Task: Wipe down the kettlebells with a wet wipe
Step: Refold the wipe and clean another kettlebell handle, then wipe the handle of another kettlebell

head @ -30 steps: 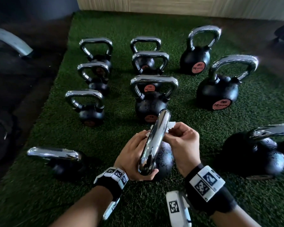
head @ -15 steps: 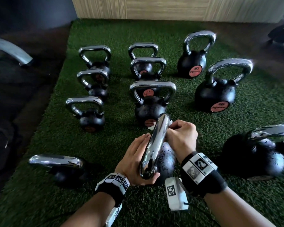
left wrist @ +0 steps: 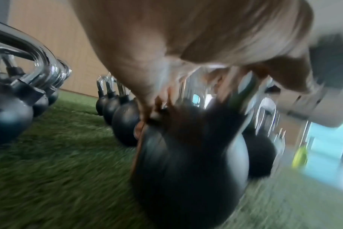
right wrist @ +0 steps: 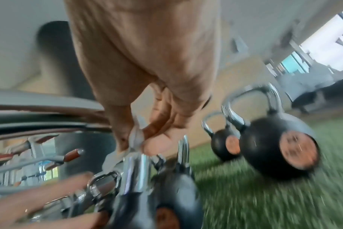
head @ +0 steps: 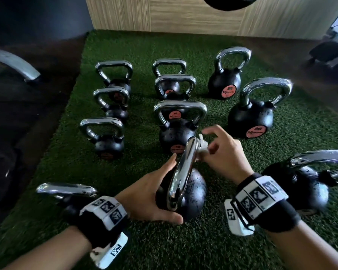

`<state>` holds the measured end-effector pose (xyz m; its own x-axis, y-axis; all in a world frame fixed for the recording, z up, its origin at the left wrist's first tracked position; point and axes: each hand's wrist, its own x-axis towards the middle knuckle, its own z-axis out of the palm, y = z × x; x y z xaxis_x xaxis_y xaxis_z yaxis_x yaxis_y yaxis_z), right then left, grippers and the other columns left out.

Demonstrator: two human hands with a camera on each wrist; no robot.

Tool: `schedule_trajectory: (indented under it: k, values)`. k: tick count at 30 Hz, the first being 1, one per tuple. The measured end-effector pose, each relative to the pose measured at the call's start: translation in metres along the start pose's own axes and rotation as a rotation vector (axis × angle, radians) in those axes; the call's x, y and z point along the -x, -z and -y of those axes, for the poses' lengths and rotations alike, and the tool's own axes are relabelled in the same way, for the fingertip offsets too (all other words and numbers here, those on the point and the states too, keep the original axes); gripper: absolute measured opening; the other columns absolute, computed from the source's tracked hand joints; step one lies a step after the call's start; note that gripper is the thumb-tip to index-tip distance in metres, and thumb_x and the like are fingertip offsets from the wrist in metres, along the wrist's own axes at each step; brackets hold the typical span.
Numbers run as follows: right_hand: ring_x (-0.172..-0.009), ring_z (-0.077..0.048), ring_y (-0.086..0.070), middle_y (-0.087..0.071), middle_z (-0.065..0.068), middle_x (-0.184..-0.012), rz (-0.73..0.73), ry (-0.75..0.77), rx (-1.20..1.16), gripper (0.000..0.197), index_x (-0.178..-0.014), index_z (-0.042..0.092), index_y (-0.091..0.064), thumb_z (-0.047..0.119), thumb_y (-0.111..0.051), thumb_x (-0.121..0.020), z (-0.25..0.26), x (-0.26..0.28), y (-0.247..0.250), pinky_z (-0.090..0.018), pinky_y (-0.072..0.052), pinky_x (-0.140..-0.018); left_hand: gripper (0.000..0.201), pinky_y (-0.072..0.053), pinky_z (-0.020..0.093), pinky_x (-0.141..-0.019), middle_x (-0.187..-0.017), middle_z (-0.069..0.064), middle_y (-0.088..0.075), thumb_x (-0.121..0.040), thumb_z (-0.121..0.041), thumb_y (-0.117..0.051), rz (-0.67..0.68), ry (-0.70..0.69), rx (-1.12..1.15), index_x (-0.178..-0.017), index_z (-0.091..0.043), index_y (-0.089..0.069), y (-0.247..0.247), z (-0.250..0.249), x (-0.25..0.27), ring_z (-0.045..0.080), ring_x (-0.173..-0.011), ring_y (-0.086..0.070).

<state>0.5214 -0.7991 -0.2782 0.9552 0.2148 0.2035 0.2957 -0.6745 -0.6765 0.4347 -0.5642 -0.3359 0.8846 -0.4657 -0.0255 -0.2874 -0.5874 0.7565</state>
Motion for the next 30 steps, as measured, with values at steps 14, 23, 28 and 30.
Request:
schedule_trajectory:
  k: [14, 23, 28, 30]
  values:
    - [-0.08, -0.022, -0.065, -0.063, 0.001, -0.095, 0.07, 0.256, 0.228, 0.049, -0.128, 0.021, -0.067, 0.017, -0.052, -0.082, 0.017, 0.017, 0.018, -0.033, -0.056, -0.071, 0.103, -0.06, 0.039, -0.081, -0.118, -0.021, -0.066, -0.068, -0.041, -0.069, -0.195, 0.103, -0.243, -0.149, -0.065, -0.01, 0.022, -0.073, 0.003, 0.008, -0.1, -0.069]
    - [-0.091, -0.021, -0.07, -0.07, 0.005, -0.113, 0.003, 0.098, 0.32, 0.057, -0.135, 0.025, -0.057, 0.016, -0.07, -0.08, 0.011, 0.066, 0.027, -0.03, -0.056, -0.074, 0.098, -0.048, 0.022, -0.062, -0.103, -0.017, -0.035, -0.082, -0.014, -0.063, -0.067, 0.078, -0.534, -0.143, -0.072, -0.013, 0.052, -0.066, -0.017, 0.004, -0.084, -0.05]
    - [-0.088, -0.015, -0.065, -0.071, 0.004, -0.108, 0.064, 0.029, 0.265, 0.051, -0.13, 0.029, -0.062, 0.025, -0.067, -0.079, 0.017, 0.059, 0.031, -0.024, -0.051, -0.075, 0.085, -0.048, 0.029, -0.072, -0.107, -0.011, -0.039, -0.084, -0.022, -0.067, -0.117, 0.134, -0.628, -0.15, -0.054, -0.025, 0.047, -0.075, -0.019, 0.013, -0.094, -0.055]
    - [-0.077, -0.005, -0.058, -0.067, 0.01, -0.095, 0.069, 0.018, 0.217, 0.051, -0.128, 0.03, -0.063, 0.014, -0.07, -0.079, 0.016, 0.066, 0.047, -0.019, -0.047, -0.068, 0.087, -0.046, 0.036, -0.094, -0.122, -0.008, -0.045, -0.08, -0.036, -0.071, -0.158, 0.092, -0.702, -0.154, -0.047, -0.026, 0.042, -0.091, -0.023, 0.016, -0.109, -0.055]
